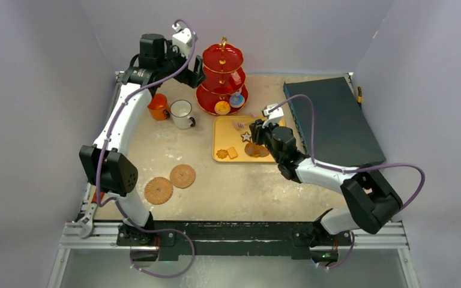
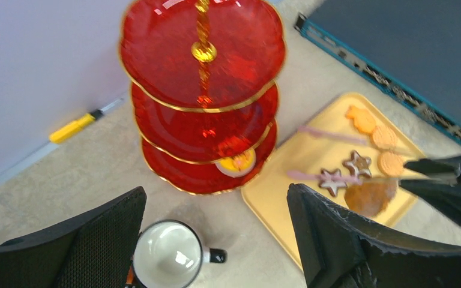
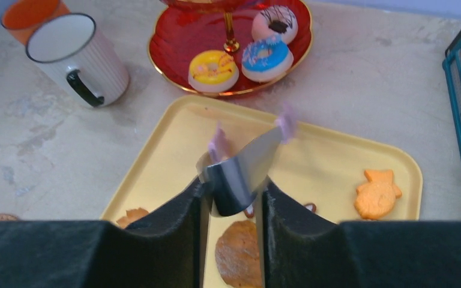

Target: Serve the afternoon tea

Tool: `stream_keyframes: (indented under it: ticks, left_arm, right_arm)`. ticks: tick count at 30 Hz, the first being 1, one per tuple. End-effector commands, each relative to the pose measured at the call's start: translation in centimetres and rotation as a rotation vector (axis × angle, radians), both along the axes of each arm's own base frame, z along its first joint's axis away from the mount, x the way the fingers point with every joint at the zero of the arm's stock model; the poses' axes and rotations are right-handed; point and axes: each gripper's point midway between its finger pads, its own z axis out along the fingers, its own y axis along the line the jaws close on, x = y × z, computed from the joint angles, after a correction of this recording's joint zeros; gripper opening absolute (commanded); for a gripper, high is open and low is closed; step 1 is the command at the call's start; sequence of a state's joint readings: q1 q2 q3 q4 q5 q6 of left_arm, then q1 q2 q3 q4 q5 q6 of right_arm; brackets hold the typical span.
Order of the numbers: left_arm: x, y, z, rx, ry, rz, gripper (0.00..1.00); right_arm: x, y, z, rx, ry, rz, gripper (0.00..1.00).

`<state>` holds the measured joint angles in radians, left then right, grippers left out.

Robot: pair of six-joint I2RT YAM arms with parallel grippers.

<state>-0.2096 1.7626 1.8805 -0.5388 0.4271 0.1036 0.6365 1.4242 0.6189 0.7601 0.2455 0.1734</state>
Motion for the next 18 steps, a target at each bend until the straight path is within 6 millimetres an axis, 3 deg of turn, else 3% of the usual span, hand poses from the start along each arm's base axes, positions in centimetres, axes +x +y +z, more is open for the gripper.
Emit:
stream_keyframes:
  ticks: [1, 8, 14, 18]
  left_arm:
    - [-3.5, -1.2, -0.7, 0.023, -0.013, -0.191, 0.87]
    - [-10.1, -2.3, -7.1, 0.162, -0.036, -0.561, 0.85]
    - [-11.8, -4.4, -9.6, 0.245, -0.106, -0.71, 0.81]
    - [-12.1, -5.7, -10.0, 0.263, -0.197, -0.742, 0.81]
  right_arm:
    - [1.1, 1.0, 5.7, 0.07, -0.124, 0.007, 0.3]
    - [0.8, 2.3, 8.8, 0.092, -0.17, 0.082, 0.17]
    - [0.7, 2.8, 10.2, 0.098, -0.182, 0.109, 0.0]
    - [0.3, 3.1, 11.8, 0.115, -0.206, 0.137, 0.0]
